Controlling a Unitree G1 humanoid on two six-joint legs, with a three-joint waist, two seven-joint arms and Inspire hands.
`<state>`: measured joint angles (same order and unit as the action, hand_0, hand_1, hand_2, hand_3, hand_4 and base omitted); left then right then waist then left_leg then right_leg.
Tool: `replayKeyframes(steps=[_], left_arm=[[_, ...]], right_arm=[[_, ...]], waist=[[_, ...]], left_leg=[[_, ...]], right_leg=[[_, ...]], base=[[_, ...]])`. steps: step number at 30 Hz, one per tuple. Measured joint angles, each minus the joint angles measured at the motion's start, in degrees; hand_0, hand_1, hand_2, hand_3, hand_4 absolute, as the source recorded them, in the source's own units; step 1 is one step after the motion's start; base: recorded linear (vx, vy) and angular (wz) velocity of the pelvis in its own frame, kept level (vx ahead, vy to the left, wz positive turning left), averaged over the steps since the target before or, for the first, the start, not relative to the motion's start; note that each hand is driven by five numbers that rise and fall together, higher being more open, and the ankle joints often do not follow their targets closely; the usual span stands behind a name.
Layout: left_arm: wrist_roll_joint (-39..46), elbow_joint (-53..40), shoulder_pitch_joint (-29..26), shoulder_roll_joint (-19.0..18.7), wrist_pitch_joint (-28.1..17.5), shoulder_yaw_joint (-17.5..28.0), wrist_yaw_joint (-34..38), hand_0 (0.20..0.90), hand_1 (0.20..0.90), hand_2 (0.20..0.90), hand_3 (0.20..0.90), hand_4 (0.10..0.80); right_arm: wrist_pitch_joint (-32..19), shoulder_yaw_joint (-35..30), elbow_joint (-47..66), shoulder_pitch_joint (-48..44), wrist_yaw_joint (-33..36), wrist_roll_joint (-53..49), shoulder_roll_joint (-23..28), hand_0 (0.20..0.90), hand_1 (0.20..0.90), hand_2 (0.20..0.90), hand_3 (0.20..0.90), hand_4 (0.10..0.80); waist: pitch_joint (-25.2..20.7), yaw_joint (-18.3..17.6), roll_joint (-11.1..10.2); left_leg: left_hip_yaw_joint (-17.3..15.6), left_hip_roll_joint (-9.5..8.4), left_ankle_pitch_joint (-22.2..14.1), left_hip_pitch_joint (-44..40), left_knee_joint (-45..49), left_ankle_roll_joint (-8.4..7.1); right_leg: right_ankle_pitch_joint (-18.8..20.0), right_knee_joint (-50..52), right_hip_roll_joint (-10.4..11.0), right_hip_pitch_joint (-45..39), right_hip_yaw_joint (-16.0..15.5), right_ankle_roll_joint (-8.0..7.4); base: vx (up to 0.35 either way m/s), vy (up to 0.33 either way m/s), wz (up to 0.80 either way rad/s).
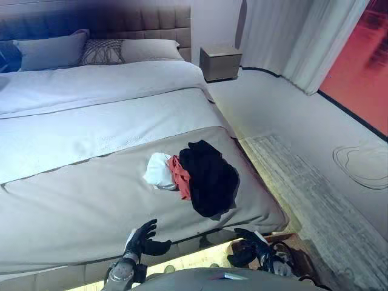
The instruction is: Pick up the clothes from the bed and place them into the basket
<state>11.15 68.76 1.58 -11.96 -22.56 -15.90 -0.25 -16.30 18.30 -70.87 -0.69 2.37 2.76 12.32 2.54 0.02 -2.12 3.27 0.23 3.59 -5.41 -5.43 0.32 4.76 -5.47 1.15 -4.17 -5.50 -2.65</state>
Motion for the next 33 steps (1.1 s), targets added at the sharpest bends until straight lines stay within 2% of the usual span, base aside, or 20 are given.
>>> replayKeyframes(steps=[8, 22, 30, 33], left_arm=[[0.1, 0.0, 0.0, 0.0, 0.1, 0.0, -0.2, 0.9, 0.9, 0.9, 0.9, 0.8], [0.0, -0.3, -0.5, -0.7, 2.3, -0.9, -0.4, 0.9, 0.9, 0.9, 0.9, 0.8], [0.2, -8.5, 0.0, -4.6, 3.4, -1.2, -0.5, 0.9, 0.9, 0.9, 0.9, 0.8], [2.4, -11.0, -0.3, -6.5, 4.0, -1.3, -0.1, 0.9, 0.9, 0.9, 0.9, 0.8]], right_arm=[[0.0, 0.0, 0.0, 0.0, 0.4, -0.4, 0.0, 0.9, 0.9, 0.9, 0.9, 0.8], [0.6, 1.3, 1.5, -1.7, 7.1, 1.3, 0.8, 0.9, 0.9, 0.9, 0.9, 0.8], [3.0, 2.2, 14.1, -9.1, 15.0, 1.2, 8.2, 0.9, 0.9, 0.9, 0.9, 0.8], [6.2, 2.2, 17.6, -14.8, 15.8, 0.4, 10.9, 0.9, 0.9, 0.9, 0.9, 0.8]], waist=[[0.0, 0.0, 0.0], [0.1, 0.5, 0.2], [3.0, 3.1, 0.3], [4.8, 3.4, 0.4]], left_leg=[[-0.1, 0.01, 0.0, 0.0, 0.0, 0.0], [0.1, 0.07, 0.0, 0.1, 0.0, 0.0], [0.2, 0.3, 0.0, 1.4, 0.0, -0.01], [0.4, 0.43, 0.0, 3.5, 0.1, -0.01]], right_leg=[[0.0, 0.0, 0.0, 0.0, 0.1, 0.0], [0.0, 0.1, -0.1, 0.1, 0.0, 0.0], [0.0, 0.2, -0.3, 1.0, -0.6, -0.01], [0.0, 0.8, -0.4, 3.3, -1.1, -0.01]], base=[[0.0, 0.0, 0.0], [0.021, -0.01, 0.0], [0.073, 0.004, 0.05], [-0.226, 0.015, 0.06]])
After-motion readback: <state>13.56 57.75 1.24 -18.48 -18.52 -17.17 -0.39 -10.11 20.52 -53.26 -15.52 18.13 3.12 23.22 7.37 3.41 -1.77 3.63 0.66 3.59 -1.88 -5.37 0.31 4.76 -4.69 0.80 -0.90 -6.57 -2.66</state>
